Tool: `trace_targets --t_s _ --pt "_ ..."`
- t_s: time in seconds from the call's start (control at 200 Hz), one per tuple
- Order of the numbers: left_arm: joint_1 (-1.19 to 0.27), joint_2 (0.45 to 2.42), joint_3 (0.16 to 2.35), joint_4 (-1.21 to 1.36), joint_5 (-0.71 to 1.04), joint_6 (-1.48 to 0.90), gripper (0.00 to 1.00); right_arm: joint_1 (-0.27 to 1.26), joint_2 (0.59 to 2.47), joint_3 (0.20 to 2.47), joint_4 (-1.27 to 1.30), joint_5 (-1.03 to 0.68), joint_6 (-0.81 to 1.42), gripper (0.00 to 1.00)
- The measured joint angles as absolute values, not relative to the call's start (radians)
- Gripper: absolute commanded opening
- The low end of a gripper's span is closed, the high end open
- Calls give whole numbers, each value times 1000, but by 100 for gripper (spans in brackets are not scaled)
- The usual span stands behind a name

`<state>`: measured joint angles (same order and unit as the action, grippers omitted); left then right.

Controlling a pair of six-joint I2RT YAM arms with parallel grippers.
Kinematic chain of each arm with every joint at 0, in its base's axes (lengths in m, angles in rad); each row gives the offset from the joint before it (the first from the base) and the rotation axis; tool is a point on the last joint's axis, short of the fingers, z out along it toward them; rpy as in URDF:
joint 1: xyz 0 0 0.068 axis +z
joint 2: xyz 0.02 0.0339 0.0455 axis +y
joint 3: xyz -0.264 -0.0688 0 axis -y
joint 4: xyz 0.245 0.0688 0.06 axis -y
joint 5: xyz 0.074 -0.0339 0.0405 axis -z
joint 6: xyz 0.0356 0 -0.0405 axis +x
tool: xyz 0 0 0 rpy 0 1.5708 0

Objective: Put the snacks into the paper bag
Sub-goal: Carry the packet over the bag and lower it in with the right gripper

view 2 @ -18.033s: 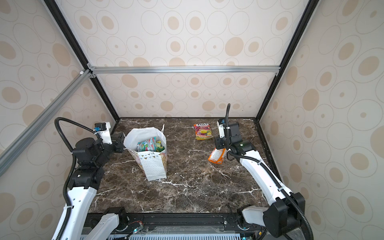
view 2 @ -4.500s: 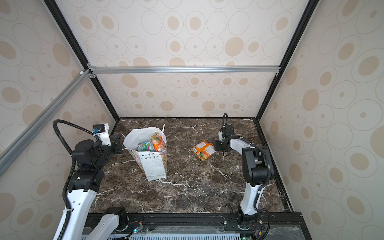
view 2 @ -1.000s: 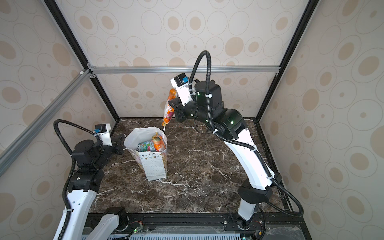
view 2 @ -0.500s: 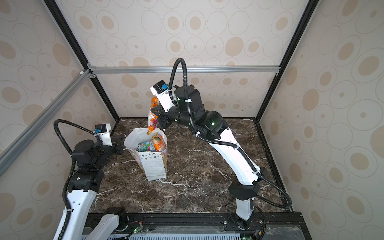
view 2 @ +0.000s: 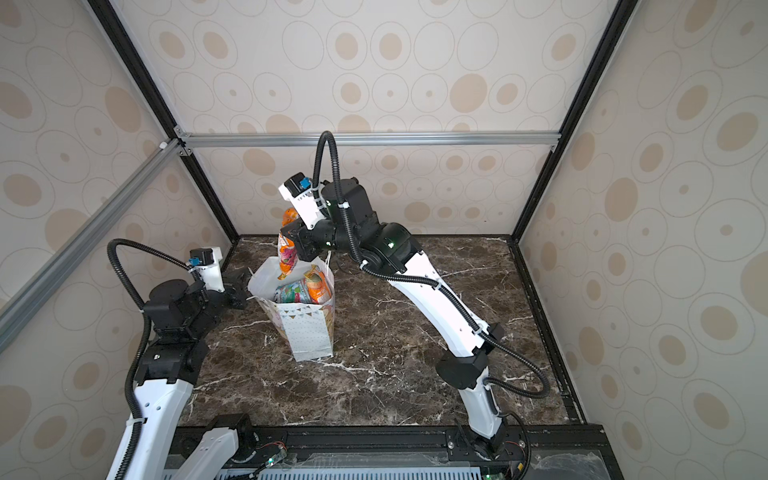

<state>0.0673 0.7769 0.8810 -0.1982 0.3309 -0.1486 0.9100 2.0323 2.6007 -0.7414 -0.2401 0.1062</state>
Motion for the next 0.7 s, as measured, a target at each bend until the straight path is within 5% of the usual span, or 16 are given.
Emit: trace_targets --t_s 0.695 --pt "67 774 881 -199 331 -148 0 917 2126 2601 -836 -292 70 0"
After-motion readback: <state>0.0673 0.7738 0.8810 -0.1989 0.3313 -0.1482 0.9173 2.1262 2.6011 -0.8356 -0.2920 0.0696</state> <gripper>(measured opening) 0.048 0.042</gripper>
